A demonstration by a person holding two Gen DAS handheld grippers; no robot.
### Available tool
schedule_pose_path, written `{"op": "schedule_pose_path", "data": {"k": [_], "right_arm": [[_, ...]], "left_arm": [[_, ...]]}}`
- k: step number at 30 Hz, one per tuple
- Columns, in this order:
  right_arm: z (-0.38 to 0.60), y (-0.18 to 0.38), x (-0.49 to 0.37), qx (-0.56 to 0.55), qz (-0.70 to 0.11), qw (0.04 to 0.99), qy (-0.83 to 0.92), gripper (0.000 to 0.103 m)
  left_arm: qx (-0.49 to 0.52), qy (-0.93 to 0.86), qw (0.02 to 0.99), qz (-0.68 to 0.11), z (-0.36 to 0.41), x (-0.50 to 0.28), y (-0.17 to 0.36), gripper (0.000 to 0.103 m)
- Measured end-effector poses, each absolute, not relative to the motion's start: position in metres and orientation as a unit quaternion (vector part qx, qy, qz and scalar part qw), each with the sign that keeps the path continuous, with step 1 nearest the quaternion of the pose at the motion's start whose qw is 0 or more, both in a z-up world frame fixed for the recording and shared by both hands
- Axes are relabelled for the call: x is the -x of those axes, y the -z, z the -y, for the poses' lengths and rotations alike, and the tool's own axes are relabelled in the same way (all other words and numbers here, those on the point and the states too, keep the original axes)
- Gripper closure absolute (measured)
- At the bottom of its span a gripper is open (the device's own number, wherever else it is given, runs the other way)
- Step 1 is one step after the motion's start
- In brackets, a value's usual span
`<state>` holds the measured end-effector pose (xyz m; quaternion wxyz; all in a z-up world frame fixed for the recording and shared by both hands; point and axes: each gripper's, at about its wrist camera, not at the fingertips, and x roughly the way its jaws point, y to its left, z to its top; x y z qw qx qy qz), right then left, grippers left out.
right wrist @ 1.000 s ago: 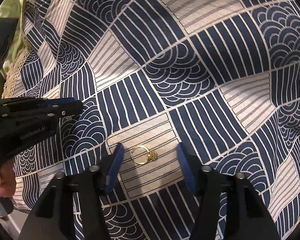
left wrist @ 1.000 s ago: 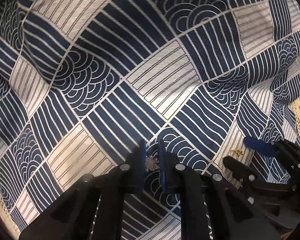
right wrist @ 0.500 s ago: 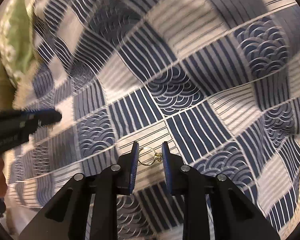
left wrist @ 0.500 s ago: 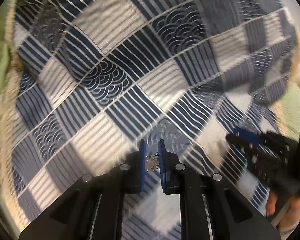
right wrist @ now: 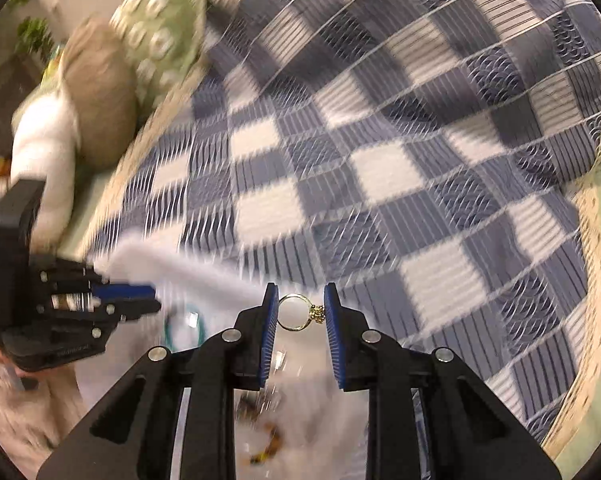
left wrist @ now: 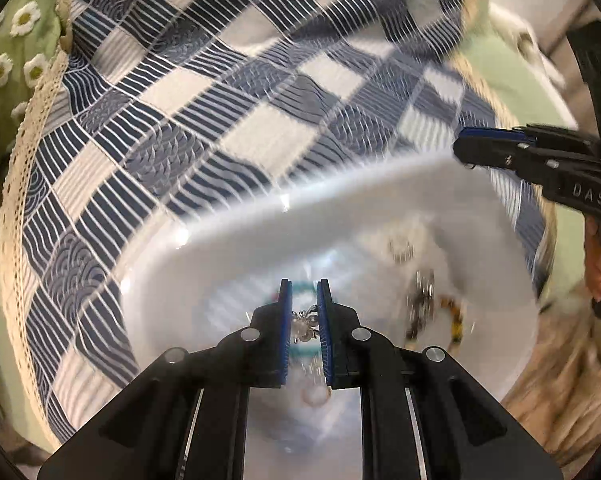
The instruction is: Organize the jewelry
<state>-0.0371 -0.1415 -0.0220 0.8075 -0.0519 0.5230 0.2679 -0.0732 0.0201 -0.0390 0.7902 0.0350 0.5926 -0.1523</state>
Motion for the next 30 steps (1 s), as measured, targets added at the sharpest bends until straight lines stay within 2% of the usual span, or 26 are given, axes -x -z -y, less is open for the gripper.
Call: {"op": "schedule_pose_path", "data": {"k": [12, 28, 30], "right_arm": [[0.097, 0.078, 0.086, 0.156, -0.570, 0.763, -0.260, 0.079], [0.101, 0.076, 0.088, 0.157, -0.568, 0.766, -0.256, 0.078], [0.102, 0.072, 0.088, 0.159, -0.563, 0.771, -0.253, 0.075]], "left_arm": [[-0.093, 0.130, 0.771, -0.616, -0.020, 0.103, 0.077, 0.091], [-0.100, 0.124, 0.766, -0.623, -0.017, 0.102, 0.078, 0.090], [-0.084, 0.130, 0.766, -0.624, -0.020, 0.101, 0.075, 0.090]]}}
